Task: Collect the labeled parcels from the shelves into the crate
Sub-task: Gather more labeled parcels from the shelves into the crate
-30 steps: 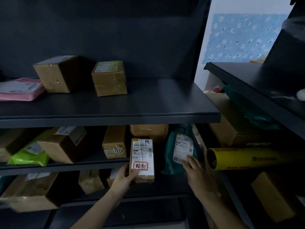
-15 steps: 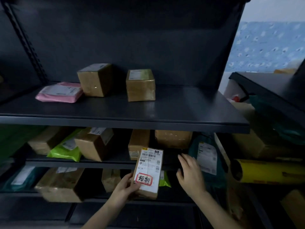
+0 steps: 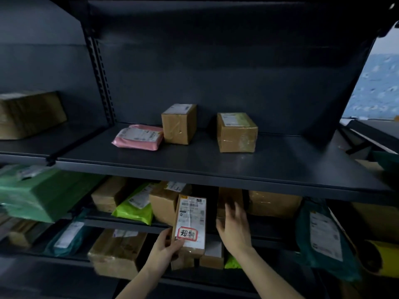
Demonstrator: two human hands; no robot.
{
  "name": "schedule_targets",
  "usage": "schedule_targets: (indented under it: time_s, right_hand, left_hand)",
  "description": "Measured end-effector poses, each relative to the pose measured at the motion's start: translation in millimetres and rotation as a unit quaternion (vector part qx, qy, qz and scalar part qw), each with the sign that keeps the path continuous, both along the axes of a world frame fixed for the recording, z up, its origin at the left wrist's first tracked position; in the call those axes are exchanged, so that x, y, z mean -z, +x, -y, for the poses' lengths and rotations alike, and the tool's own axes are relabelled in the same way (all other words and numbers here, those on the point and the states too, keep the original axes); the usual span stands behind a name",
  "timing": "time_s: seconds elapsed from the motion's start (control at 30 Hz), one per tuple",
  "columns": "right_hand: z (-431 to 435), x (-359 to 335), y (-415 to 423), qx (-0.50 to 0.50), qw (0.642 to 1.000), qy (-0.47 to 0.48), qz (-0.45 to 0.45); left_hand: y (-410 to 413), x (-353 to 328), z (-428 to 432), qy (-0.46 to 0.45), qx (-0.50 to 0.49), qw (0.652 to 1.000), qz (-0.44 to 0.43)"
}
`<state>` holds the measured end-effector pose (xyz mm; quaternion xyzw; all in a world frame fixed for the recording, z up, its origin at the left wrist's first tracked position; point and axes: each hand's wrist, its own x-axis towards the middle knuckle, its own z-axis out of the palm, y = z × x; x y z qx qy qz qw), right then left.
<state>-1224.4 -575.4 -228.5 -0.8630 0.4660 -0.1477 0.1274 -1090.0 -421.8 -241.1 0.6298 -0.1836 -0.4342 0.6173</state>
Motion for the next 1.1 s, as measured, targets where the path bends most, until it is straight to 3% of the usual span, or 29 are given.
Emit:
schedule_targets:
  time_s: [0.27,0.47,0.53,0.6,0.67,0.8,0.93,1.1]
  right_hand:
    - [20,2,35,0.101,0.99,0.023,-0.096]
    - [2,8,4,0.112,0.992,0.004,-0.056]
    - [-7,8,-13,0.13,0.991,0.033,-0.027]
    - [-14,10,-30,0.15,0.982,0.1,0.064]
    - [-18,12,-45,0.16,0.949,0.19,0.194]
    - [-26,7,-72,0.173,0.836,0.33,0.403]
    - [-29,2,-95,0.177,0.765,0.397,0.475]
    - [-24,-2,-110,0.152,0.725,0.454,0.495]
  left_hand:
    - [5,18,19,-0.012,0.023,0.999,-0.038]
    - [5,27,21,-0.008,0.011,0.998,-0.063]
    - [1,26,21,-0.001,0.014,0.998,-0.061]
    - [-5,24,21,0.004,0.025,0.999,-0.048]
    - [-12,22,21,0.004,0.037,0.999,-0.035]
    - [-26,13,23,-0.001,0.048,0.998,-0.046]
    - [-38,2,20,-0.014,0.047,0.996,-0.068]
    - [-49,-4,21,-0.012,0.049,0.996,-0.074]
